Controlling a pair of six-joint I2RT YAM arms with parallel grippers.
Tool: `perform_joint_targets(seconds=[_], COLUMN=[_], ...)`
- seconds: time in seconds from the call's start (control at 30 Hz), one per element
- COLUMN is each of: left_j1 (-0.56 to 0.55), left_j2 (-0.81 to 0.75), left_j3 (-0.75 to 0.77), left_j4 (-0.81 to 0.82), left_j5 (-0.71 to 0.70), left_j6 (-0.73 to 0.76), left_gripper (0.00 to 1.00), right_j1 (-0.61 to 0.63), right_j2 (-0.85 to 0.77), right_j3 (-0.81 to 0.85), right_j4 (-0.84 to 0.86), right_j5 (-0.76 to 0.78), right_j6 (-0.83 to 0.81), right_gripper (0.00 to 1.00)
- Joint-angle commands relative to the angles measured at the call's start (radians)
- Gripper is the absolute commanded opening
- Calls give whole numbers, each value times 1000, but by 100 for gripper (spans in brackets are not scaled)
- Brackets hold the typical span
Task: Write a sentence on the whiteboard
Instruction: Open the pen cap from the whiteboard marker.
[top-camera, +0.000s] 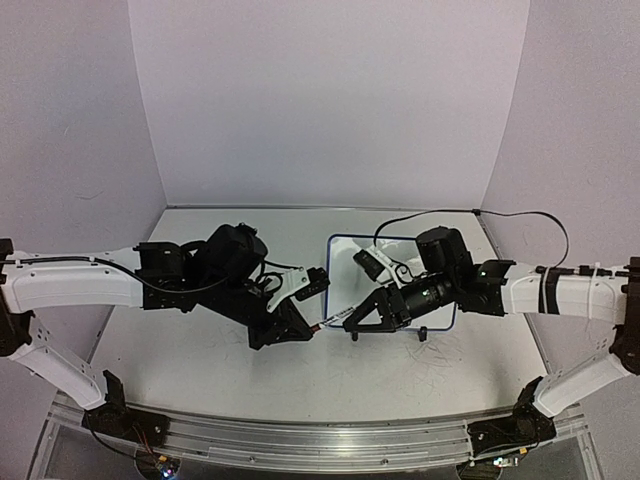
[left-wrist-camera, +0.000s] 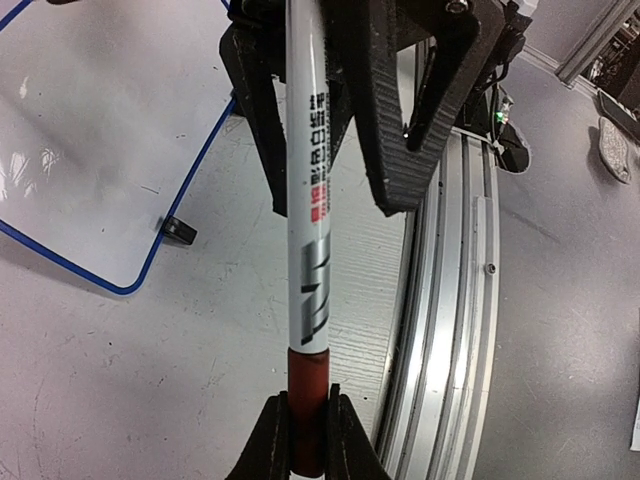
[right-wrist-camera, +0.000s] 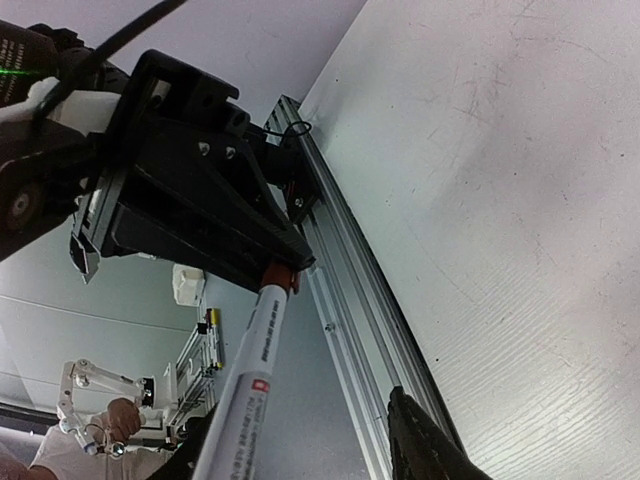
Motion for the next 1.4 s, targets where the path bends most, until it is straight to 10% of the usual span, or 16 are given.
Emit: perform_joint_targets(seconds=[0.0,0.37,1.37], left_j1=[-6,-6,-6], left_j2=[19,57,96], left_j3=[33,57,95], left_j4=[11,-3,-11], left_j5=[36,34,23], left_j6=[2,4,23], left_gripper=[0,0,0], right_j1=[-3,-1,31], right_j2=[25,26,81], right_j3=[50,71,64], right_j4=[14,13,97], right_j5=[-34,-13,-3], right_j6=[-17,-18,38], right_gripper=[48,57,11])
